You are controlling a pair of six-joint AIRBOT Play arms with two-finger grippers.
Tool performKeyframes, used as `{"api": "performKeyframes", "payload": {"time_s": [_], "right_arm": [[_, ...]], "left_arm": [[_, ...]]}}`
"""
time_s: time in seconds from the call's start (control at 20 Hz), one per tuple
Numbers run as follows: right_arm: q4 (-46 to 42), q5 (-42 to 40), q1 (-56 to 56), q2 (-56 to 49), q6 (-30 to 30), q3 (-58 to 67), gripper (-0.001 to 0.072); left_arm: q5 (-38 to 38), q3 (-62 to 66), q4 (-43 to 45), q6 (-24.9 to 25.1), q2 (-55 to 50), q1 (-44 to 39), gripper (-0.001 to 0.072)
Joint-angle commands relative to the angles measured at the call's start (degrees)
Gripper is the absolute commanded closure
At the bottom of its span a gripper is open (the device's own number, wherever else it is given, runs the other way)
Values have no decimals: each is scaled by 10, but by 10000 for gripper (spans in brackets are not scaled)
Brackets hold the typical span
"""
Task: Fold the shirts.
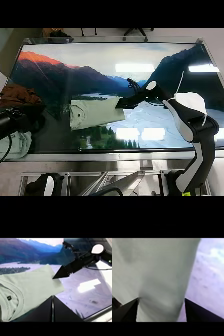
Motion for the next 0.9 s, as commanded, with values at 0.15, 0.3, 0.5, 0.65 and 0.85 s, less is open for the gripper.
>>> {"api": "performKeyframes", "payload": {"time_s": [0.15, 0.3, 0.5, 0.65, 0.85], "right_arm": [[139, 16, 15, -7, -84, 4, 687], [159, 14, -11, 26, -92, 12, 688], [188, 14, -113, 110, -74, 20, 688], [217, 14, -221, 169, -47, 23, 688], [217, -2, -384, 221, -19, 26, 688]], "left_arm": [[7, 0, 0, 1, 0, 1, 695], [7, 0, 0, 6, 0, 1, 695], [7, 0, 1, 6, 0, 1, 695], [7, 0, 0, 10, 0, 1, 695], [5, 0, 1, 13, 0, 1, 695]]}}
